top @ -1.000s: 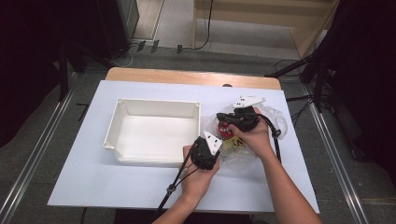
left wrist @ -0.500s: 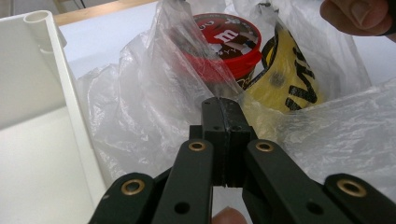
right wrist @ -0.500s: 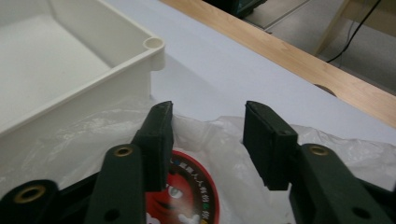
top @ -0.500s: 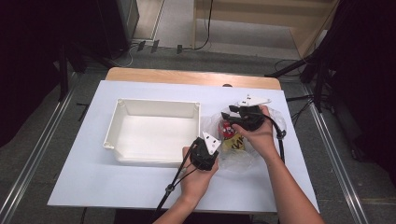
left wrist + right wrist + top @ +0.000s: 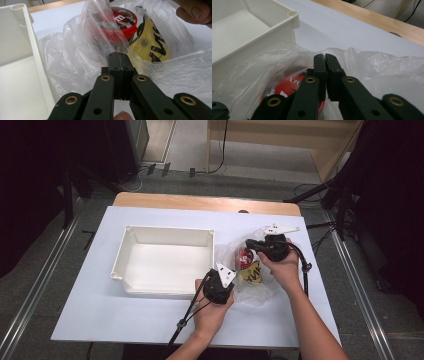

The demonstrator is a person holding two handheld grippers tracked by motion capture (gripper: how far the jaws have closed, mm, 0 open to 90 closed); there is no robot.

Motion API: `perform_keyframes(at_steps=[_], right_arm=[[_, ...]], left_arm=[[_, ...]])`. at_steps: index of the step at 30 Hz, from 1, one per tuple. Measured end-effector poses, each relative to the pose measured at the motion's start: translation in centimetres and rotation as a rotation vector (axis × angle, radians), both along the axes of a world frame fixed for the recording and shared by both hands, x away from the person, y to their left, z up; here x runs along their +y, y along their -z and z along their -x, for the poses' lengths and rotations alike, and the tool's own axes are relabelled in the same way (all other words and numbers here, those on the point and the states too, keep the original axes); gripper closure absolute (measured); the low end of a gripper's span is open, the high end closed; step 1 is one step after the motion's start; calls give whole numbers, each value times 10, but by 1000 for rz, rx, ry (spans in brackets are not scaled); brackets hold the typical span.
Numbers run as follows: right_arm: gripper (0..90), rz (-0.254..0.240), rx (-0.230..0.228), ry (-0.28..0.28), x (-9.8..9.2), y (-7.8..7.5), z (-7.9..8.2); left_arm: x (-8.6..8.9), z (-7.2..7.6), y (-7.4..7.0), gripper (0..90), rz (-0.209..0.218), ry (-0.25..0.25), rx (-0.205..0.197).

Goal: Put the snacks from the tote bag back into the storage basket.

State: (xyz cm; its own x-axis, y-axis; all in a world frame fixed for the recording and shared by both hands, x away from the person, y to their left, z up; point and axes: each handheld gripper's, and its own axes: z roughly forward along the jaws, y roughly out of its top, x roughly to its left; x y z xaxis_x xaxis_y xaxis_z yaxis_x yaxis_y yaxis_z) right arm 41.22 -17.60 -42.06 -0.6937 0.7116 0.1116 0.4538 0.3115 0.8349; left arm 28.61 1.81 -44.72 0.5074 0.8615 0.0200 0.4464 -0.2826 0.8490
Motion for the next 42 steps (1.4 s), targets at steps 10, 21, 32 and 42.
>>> perform_keyframes(at_steps=[10,21,32,42], right_arm=[[900,-52,58,5,2,10,-13],[900,61,73,-87,29,2,-26],[885,112,162,-70,38,6,-44],[831,39,248,23,14,26,-55]], left_arm=[[-1,2,10,900,-20,-4,5],[-5,7,19,900,-81,12,7],[-5,8,28,900,-110,22,39],[-2,9,29,900,-101,26,42]])
